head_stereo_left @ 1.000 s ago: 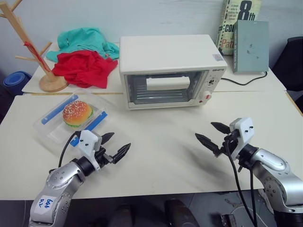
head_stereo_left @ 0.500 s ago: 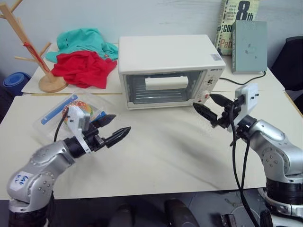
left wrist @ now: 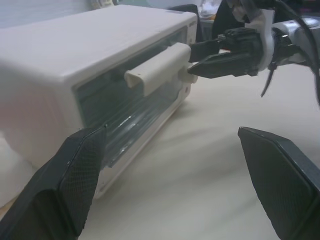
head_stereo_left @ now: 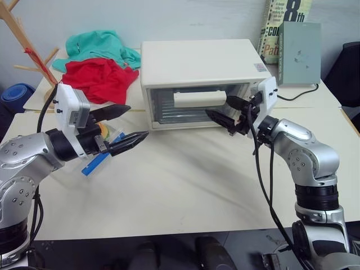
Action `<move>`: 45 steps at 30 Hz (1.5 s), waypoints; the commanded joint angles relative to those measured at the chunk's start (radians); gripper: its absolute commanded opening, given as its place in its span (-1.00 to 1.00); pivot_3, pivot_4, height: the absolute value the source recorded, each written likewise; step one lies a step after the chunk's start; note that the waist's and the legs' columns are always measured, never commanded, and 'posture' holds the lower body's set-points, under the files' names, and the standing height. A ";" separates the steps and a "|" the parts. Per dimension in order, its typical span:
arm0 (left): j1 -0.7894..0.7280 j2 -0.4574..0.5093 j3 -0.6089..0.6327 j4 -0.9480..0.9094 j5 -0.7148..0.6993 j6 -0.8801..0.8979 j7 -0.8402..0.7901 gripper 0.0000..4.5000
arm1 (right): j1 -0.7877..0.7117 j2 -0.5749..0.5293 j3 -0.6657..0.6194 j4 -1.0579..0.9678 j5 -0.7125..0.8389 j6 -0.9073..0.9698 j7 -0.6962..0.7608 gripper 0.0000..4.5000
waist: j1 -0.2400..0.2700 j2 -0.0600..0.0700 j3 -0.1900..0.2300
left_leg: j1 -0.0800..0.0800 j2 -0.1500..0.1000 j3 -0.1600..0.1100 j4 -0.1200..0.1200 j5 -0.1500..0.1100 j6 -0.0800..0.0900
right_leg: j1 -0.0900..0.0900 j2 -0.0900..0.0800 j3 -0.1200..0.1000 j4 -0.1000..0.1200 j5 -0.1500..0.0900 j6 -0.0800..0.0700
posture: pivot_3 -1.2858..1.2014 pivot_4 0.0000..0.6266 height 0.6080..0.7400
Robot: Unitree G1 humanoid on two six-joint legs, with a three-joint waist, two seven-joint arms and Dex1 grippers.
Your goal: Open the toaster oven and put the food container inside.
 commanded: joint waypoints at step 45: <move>-0.255 -0.212 -0.629 0.502 0.717 -0.473 -0.335 -1.00 | 0.700 -0.348 -0.484 -0.623 0.479 0.061 0.059 1.00 | 0.030 -0.003 0.002 | -0.007 -0.001 0.002 0.019 0.002 0.009 | -0.007 0.004 -0.001 0.015 0.005 -0.001 | 0.03 -0.52 1.00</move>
